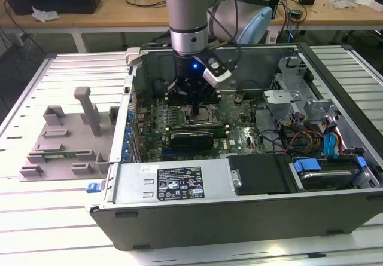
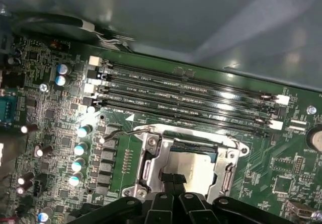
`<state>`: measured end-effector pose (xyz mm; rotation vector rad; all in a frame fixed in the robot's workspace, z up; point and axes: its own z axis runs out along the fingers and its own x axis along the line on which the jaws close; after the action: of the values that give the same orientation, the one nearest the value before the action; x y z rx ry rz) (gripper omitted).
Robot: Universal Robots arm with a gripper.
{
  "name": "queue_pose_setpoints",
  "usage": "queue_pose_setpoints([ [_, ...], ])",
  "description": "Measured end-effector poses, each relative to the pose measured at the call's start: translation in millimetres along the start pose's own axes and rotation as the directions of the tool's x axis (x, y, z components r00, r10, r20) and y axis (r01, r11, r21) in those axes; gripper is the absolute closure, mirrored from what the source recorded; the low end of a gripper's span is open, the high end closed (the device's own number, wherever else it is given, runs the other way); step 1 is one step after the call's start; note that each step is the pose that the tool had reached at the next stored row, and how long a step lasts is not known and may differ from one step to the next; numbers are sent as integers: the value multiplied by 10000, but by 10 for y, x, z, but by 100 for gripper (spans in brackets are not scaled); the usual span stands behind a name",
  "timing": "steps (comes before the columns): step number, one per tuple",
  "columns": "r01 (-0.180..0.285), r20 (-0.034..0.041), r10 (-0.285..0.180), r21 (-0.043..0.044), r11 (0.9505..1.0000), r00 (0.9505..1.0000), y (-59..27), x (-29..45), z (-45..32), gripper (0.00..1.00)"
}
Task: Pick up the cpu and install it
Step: 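Close the cpu cover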
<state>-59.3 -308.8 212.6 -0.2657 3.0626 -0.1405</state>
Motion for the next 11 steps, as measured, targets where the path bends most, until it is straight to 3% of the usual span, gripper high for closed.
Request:
queue_pose_setpoints([
  [11,-471,-43,471,20,9989,9989,32,149,29,89],
])
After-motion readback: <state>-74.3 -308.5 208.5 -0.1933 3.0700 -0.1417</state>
